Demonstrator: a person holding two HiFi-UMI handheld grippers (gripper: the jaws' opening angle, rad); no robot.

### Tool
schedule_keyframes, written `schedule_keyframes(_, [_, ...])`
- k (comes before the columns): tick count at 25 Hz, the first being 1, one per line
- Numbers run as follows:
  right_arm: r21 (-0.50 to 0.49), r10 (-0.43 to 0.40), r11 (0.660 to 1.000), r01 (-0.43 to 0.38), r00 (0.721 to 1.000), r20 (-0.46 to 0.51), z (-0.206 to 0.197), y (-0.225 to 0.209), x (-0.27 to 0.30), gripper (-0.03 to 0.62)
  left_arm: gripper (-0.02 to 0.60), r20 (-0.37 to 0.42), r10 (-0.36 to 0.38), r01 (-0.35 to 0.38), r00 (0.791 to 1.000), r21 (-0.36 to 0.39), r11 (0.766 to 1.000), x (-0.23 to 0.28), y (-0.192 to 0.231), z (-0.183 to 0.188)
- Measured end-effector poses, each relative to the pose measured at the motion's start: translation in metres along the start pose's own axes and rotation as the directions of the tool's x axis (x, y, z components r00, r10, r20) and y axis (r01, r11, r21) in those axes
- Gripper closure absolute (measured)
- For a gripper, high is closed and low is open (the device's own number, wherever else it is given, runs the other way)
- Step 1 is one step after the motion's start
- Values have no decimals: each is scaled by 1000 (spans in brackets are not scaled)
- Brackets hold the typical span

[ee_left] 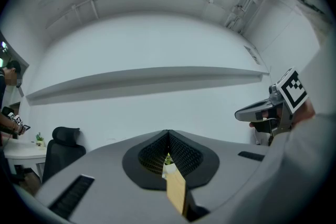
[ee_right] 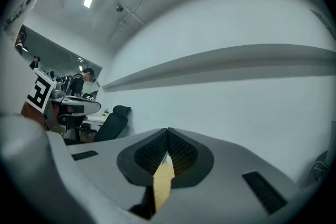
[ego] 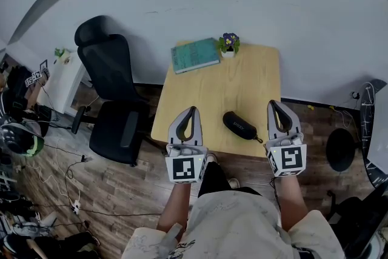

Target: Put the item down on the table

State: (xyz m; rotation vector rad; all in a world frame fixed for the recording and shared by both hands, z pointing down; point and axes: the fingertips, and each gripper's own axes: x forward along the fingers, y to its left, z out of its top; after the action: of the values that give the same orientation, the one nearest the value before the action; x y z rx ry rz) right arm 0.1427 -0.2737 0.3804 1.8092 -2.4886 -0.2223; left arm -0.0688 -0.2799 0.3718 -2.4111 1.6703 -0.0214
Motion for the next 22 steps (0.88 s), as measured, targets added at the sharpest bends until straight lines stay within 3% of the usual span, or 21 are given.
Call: schedule_keyframes(22, [8,-21,1000,21,1000,-21,-6,-5,-12,577,575,-3,8,-8,1000,-6,1000,-12,-7,1])
